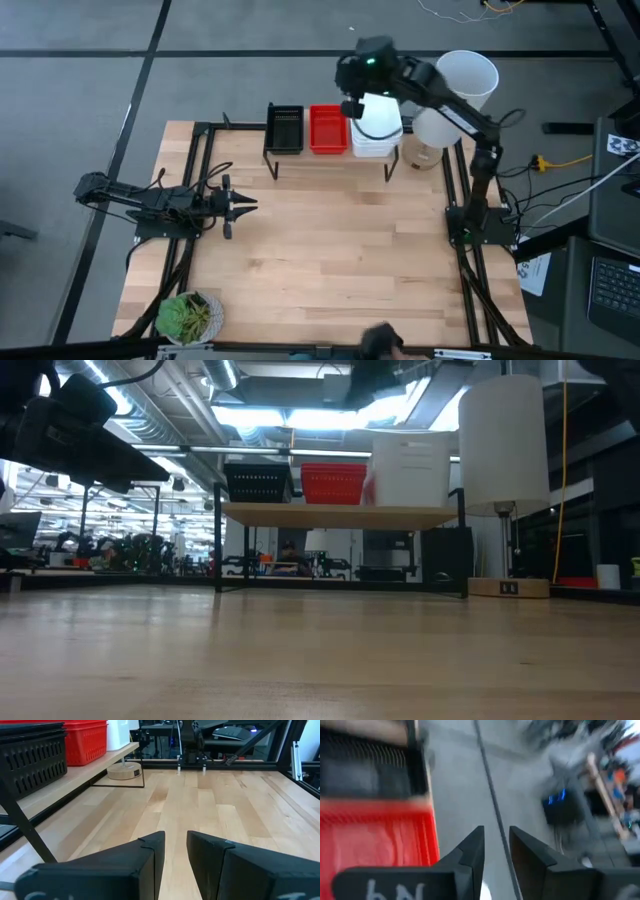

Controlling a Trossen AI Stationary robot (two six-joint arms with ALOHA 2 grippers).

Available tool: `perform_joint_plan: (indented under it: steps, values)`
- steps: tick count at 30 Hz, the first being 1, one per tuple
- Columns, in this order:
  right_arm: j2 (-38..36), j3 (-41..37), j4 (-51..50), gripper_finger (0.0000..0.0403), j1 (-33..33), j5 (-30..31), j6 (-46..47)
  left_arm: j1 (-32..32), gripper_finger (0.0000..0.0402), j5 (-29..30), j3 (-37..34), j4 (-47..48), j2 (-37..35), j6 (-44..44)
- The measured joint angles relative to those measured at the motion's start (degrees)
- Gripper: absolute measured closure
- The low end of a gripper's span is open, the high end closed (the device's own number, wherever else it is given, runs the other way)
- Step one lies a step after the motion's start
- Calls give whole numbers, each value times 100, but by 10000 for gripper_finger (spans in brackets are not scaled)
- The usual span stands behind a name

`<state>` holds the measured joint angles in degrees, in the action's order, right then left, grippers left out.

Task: Stack baskets on shelf by color
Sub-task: Adjust the stacked bins on the shelf

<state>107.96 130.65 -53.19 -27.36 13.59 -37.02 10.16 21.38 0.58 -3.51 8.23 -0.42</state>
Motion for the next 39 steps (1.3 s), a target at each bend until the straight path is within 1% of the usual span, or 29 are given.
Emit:
perform_joint_plan:
  steps: [1, 4, 8, 10, 11, 13, 16, 19, 23, 27, 33, 39]
  values:
    - [83, -92, -84, 309, -53, 111, -50, 0, 327, 1, 0, 2, 0, 0]
    - [298, -194, -566, 309, -165, 66, 88, 1, 327, -1, 0, 0, 0, 1]
    - [372, -192, -786, 309, -224, -618, 172, -1, 327, 1, 0, 0, 0, 1]
    - [378, -190, -793, 309, -274, -668, 139, -1, 327, 1, 0, 0, 0, -1]
    - [380, -190, -793, 309, -319, -574, 141, -1, 327, -1, 0, 0, 0, -1]
    - [380, -188, -863, 309, -415, -176, 185, -1, 327, 1, 0, 0, 0, -1]
    - [380, -181, -1252, 309, -560, 309, 304, -1, 327, 1, 0, 0, 0, -1]
    - [380, -181, -1840, 309, -635, 549, 531, -1, 327, 1, 0, 0, 0, 0]
    - [380, -181, -2361, 309, -651, 945, 716, -1, 327, -1, 0, 0, 0, 1]
    - [380, -181, -2800, 326, -661, 1038, 835, -1, 327, 1, 0, 0, 0, 1]
    - [380, -181, -2882, 393, -661, 1040, 871, -1, 327, 1, 0, 0, 0, 0]
    - [382, -181, -3164, 401, -705, 1185, 1170, 1, 327, 1, 0, 0, 0, 1]
